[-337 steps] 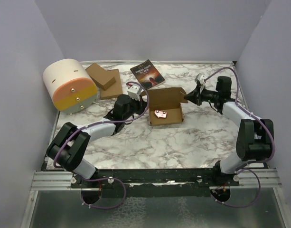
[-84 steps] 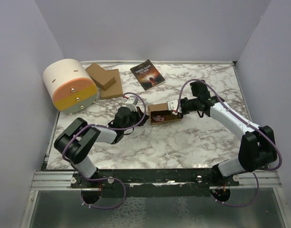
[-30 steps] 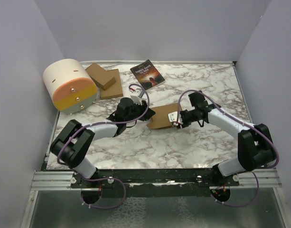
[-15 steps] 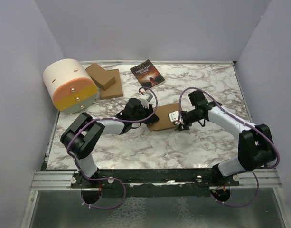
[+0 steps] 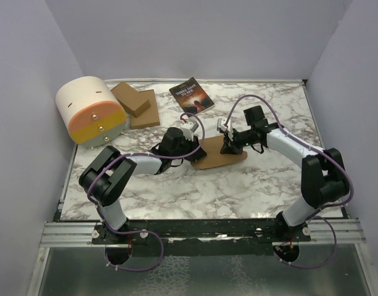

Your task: Fold the paper box

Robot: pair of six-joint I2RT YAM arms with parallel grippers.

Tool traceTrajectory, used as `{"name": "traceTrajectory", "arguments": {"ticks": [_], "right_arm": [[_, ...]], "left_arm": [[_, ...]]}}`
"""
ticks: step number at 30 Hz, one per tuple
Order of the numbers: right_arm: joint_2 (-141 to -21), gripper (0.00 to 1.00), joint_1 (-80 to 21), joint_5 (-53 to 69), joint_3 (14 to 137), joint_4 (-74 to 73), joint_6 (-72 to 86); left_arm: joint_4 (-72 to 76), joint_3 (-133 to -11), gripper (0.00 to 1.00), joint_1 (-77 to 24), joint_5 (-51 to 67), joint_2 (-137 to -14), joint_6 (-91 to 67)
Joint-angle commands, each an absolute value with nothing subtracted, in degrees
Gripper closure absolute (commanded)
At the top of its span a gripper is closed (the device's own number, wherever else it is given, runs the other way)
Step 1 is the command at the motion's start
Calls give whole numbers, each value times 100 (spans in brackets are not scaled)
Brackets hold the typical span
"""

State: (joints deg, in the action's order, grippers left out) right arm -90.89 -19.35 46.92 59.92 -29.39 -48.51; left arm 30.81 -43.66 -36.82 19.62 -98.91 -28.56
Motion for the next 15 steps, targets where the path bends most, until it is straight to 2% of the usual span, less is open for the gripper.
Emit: {"name": "traceTrajectory", "arguments": {"ticks": [1,10,15], "right_arm": [[-9489,96,-1632,4178,6048,-2526,-3742],[-9861,94,-1486,4103,6117,-2657,-3726],[-9639,89,-1212,4894,6241,-2856,-3710]], "left_arm": [[2779,-4374,84,-3683,1911,-9950,-2747],[2967,-4321,83,-3683,1928,-9861,-2824],[3059,-4307,81,-3683,1889,-9756,-2876]]}}
